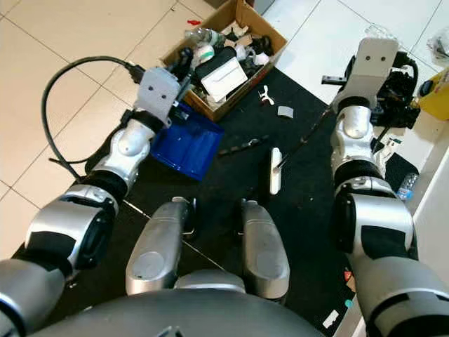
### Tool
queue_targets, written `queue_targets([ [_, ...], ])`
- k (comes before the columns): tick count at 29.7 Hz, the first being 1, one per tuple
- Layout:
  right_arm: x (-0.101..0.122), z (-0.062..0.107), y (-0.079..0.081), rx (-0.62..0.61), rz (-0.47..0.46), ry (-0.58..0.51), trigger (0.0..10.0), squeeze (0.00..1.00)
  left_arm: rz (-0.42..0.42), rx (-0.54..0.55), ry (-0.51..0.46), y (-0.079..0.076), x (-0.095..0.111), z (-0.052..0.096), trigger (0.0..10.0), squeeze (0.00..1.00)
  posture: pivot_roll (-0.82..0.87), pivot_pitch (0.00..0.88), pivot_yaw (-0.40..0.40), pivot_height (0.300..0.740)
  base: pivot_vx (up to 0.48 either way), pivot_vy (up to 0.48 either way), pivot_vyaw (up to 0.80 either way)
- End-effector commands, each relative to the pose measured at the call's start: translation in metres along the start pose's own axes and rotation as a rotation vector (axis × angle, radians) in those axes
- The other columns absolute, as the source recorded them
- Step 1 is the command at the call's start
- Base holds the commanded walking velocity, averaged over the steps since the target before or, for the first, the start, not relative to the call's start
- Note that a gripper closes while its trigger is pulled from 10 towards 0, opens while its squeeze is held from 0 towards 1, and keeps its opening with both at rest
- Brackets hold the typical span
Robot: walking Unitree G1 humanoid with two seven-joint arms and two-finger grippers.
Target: Sweep floor
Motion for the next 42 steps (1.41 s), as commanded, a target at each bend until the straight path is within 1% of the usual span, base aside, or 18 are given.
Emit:
queue_targets([
  [1, 0.003, 0.000, -0.003, -0.007, -0.010, -0.016, 10.0, 0.00, 0.056, 0.000, 0.074, -0.014, -0.018, 0.010, 10.0, 0.09, 0.07, 0.206, -0.082, 0.740, 0.000, 0.000, 0.00],
  [3, -0.003, 0.000, 0.001, 0.004, -0.041, 0.021, 10.0, 0.00, 0.074, 0.009, 0.088, -0.013, -0.025, 0.019, 10.0, 0.09, 0.09, 0.190, -0.082, 0.740, 0.000, 0.000, 0.00],
  [5, -0.004, 0.000, 0.001, 0.002, -0.046, 0.028, 10.0, 0.00, 0.079, 0.011, 0.091, -0.013, -0.026, 0.021, 10.0, 0.09, 0.09, 0.190, -0.082, 0.740, 0.000, 0.000, 0.00],
  [9, -0.001, -0.003, -0.004, -0.055, -0.037, 0.031, 10.0, 0.00, 0.095, 0.015, 0.102, -0.011, -0.032, 0.030, 10.0, 0.09, 0.11, 0.181, -0.079, 0.740, 0.000, 0.000, 0.00],
  [11, 0.001, -0.004, -0.008, -0.087, -0.023, 0.027, 10.0, 0.00, 0.096, 0.018, 0.111, -0.010, -0.035, 0.034, 10.0, 0.09, 0.11, 0.181, -0.079, 0.740, 0.000, 0.000, 0.00],
  [14, 0.014, -0.006, -0.015, -0.143, 0.093, -0.027, 10.0, 0.00, 0.090, 0.013, 0.119, -0.008, -0.039, 0.041, 10.0, 0.09, 0.13, 0.183, -0.078, 0.740, 0.000, 0.000, 0.00],
  [17, 0.020, -0.008, -0.011, -0.145, 0.078, -0.053, 10.0, 0.00, 0.087, 0.014, 0.118, -0.005, -0.040, 0.045, 10.0, 0.09, 0.15, 0.185, -0.078, 0.740, 0.000, 0.000, 0.00],
  [18, 0.024, -0.009, -0.004, -0.126, 0.005, -0.062, 10.0, 0.00, 0.084, 0.018, 0.117, -0.003, -0.040, 0.047, 10.0, 0.09, 0.17, 0.190, -0.077, 0.740, 0.000, 0.000, 0.00],
  [21, 0.026, -0.010, 0.005, -0.100, -0.024, -0.067, 10.0, 0.00, 0.085, 0.022, 0.115, -0.002, -0.040, 0.049, 10.0, 0.09, 0.17, 0.190, -0.077, 0.740, 0.000, 0.000, 0.00],
  [22, 0.027, -0.010, 0.015, -0.069, -0.028, -0.064, 10.0, 0.00, 0.085, 0.024, 0.111, -0.001, -0.040, 0.050, 10.0, 0.09, 0.20, 0.199, -0.072, 0.740, 0.000, 0.000, 0.00],
  [23, 0.027, -0.010, 0.015, -0.069, -0.028, -0.064, 10.0, 0.00, 0.085, 0.024, 0.111, -0.001, -0.040, 0.050, 10.0, 0.09, 0.20, 0.199, -0.072, 0.740, 0.000, 0.000, 0.00],
  [26, 0.031, -0.011, 0.034, -0.014, -0.028, -0.066, 10.0, 0.00, 0.085, 0.029, 0.092, 0.000, -0.037, 0.052, 10.0, 0.09, 0.25, 0.219, -0.068, 0.740, 0.000, 0.000, 0.00],
  [27, 0.031, -0.011, 0.034, -0.014, -0.028, -0.066, 10.0, 0.00, 0.085, 0.029, 0.092, 0.000, -0.037, 0.052, 10.0, 0.09, 0.25, 0.219, -0.068, 0.740, 0.000, 0.000, 0.00],
  [29, 0.036, -0.011, 0.047, 0.013, -0.019, -0.075, 10.0, 0.00, 0.086, 0.035, 0.067, 0.001, -0.032, 0.055, 10.0, 0.09, 0.28, 0.235, -0.069, 0.740, 0.000, 0.000, 0.00],
  [38, 0.039, -0.012, 0.058, 0.040, -0.003, -0.081, 10.0, 0.00, 0.085, 0.058, 0.051, 0.006, -0.030, 0.067, 10.0, 0.10, 0.32, 0.251, -0.077, 0.740, 0.000, 0.000, 0.00],
  [40, 0.040, -0.011, 0.065, 0.075, -0.001, -0.080, 10.0, 0.00, 0.084, 0.061, 0.055, 0.007, -0.030, 0.069, 10.0, 0.09, 0.32, 0.251, -0.077, 0.740, 0.000, 0.000, 0.00],
  [41, 0.041, -0.010, 0.076, 0.130, -0.001, -0.078, 10.0, 0.00, 0.084, 0.062, 0.059, 0.007, -0.030, 0.069, 10.0, 0.10, 0.32, 0.251, -0.077, 0.740, 0.000, 0.000, 0.00],
  [42, 0.041, -0.010, 0.076, 0.130, -0.001, -0.078, 10.0, 0.00, 0.084, 0.062, 0.059, 0.007, -0.030, 0.069, 10.0, 0.10, 0.32, 0.251, -0.077, 0.740, 0.000, 0.000, 0.00],
])
Point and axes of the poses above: a point about 5 cm out from each wrist's last joint towards the gripper, its own z axis pointing back from the gripper into the wrist, its own x axis along the axis of the wrist's last joint, y = z × x, the point moved 6 cm from there along -z, pointing out of the wrist towards the gripper, and after that the axes turned 3 degrees about z, right-handed, at the moved point
